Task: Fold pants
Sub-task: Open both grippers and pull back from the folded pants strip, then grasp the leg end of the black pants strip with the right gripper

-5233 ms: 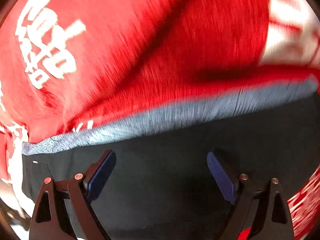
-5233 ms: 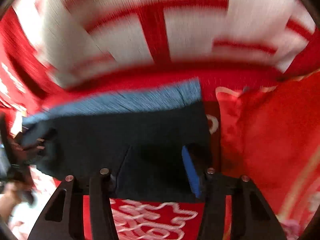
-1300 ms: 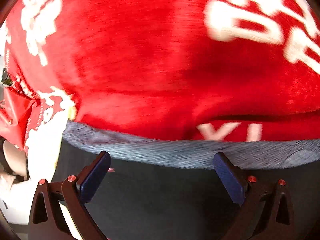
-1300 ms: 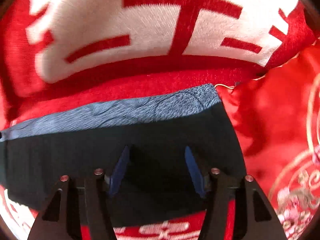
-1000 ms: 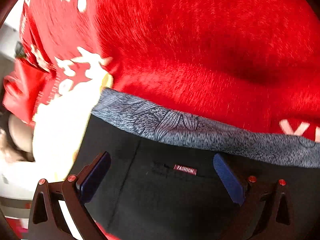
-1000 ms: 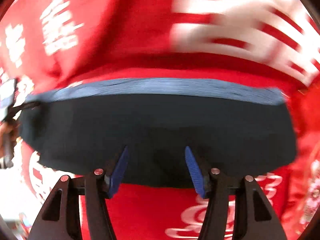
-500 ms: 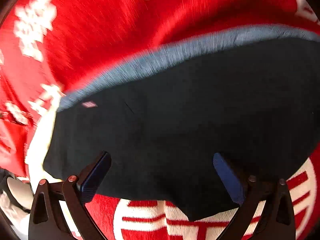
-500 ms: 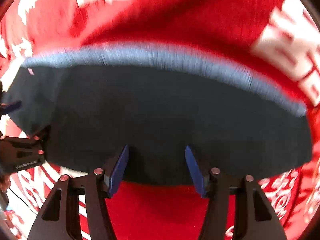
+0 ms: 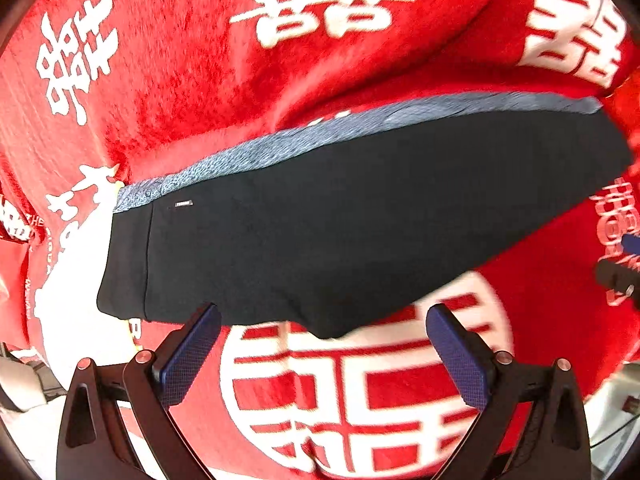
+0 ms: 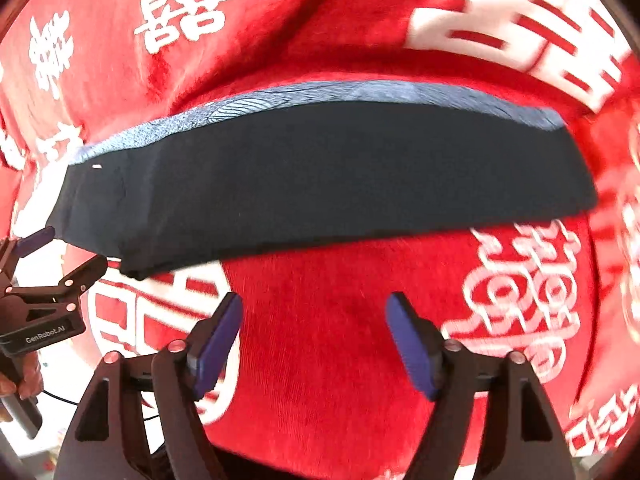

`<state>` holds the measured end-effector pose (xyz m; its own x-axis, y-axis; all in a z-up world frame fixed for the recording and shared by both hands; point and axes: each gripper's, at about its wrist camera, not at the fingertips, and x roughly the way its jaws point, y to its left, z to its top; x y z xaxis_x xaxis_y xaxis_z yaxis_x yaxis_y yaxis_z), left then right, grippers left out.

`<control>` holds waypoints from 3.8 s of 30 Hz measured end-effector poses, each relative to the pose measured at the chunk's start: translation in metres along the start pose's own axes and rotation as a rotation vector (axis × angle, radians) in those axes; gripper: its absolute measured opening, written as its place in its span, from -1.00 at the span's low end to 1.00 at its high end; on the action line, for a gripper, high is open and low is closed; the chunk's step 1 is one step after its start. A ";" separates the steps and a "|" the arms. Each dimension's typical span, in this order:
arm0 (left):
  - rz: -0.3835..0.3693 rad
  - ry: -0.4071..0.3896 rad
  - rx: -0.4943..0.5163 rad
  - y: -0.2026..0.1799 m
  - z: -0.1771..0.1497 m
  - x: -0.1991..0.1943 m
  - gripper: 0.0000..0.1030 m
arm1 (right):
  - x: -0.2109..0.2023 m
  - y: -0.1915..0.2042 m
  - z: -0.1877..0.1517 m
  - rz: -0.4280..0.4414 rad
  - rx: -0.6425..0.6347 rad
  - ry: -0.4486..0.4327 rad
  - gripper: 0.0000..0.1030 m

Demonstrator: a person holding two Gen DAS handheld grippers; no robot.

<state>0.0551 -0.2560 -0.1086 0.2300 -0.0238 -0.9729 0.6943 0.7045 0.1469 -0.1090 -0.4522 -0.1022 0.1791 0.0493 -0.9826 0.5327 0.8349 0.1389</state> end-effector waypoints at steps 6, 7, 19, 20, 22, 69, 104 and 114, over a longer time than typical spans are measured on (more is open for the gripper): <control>-0.073 0.010 0.032 -0.033 0.002 -0.050 1.00 | -0.035 -0.007 -0.024 -0.004 0.095 0.004 0.63; -0.094 0.017 0.044 -0.038 0.001 -0.059 1.00 | -0.040 -0.008 -0.027 -0.007 0.112 -0.003 0.70; -0.129 0.014 0.106 -0.067 -0.009 -0.120 1.00 | -0.107 -0.017 -0.059 -0.109 0.199 -0.043 1.00; -0.136 0.018 0.110 -0.068 -0.010 -0.122 1.00 | -0.107 -0.015 -0.060 -0.121 0.200 -0.042 1.00; -0.145 0.021 0.116 -0.067 -0.014 -0.126 1.00 | -0.113 -0.013 -0.063 -0.133 0.207 -0.050 1.00; -0.088 0.097 0.032 -0.119 0.021 -0.111 1.00 | -0.112 -0.068 -0.019 -0.152 0.123 0.007 1.00; -0.029 0.069 -0.080 -0.180 0.097 -0.011 1.00 | -0.010 -0.199 -0.019 0.083 0.310 0.060 1.00; 0.004 -0.021 -0.035 -0.222 0.134 0.064 1.00 | 0.038 -0.254 0.010 0.268 0.554 -0.176 -0.12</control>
<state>0.0074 -0.5092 -0.1791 0.2470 -0.0359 -0.9684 0.6691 0.7292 0.1436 -0.2289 -0.6679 -0.1737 0.4733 0.0866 -0.8766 0.7909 0.3963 0.4662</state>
